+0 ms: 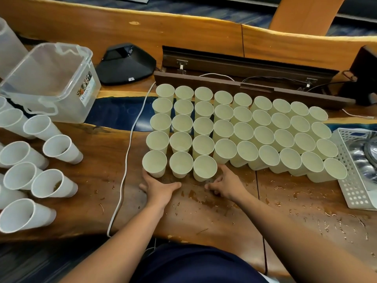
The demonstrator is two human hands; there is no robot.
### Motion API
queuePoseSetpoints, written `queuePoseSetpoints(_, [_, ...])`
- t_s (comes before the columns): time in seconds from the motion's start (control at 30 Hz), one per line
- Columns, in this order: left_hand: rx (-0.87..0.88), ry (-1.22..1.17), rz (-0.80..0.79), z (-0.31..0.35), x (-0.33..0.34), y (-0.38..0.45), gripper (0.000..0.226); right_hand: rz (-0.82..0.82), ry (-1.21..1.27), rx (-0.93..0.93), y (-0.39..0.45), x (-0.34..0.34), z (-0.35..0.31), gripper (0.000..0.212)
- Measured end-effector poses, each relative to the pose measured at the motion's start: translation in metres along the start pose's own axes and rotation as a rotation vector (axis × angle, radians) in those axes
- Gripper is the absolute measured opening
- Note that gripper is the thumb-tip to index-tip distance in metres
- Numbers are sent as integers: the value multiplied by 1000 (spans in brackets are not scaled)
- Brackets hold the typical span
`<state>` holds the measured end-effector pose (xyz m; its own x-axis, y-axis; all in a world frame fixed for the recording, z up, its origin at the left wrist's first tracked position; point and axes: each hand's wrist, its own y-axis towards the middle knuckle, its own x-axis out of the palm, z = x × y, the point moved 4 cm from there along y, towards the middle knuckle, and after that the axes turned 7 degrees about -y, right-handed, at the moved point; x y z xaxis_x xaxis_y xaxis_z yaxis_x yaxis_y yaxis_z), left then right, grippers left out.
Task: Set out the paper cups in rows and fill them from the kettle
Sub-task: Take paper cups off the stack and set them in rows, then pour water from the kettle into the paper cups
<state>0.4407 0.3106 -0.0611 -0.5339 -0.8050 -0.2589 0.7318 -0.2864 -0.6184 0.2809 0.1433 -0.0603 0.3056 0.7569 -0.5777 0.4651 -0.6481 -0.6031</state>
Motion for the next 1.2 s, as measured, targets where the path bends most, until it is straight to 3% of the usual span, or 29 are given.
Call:
queuePoseSetpoints(0.23, [-133, 123, -163, -20, 3, -21, 110, -18, -18, 43, -6, -16, 30, 69])
queuePoseSetpoints(0.33, [-203, 217, -343, -19, 18, -38, 77, -21, 37, 76, -12, -23, 47, 50])
queuePoseSetpoints(0.47, [-78, 291, -587, 0, 45, -58, 34, -8, 136, 85, -27, -35, 68, 35])
queuePoseSetpoints(0.67, [63, 398, -740, 14, 93, -87, 20, 52, 176, 103, -62, -63, 108, 28])
queuePoseSetpoints(1.0, [181, 542, -965, 30, 212, -150, 17, 359, 272, 143, -120, -156, 186, 21])
queuePoseSetpoints(1.1, [242, 538, -999, 44, 249, -169, 19, 561, 316, 144, -131, -200, 199, 14])
queuePoseSetpoints(1.2, [331, 518, -1019, 66, 296, -189, 20, 799, 206, 163, -132, -257, 217, 11])
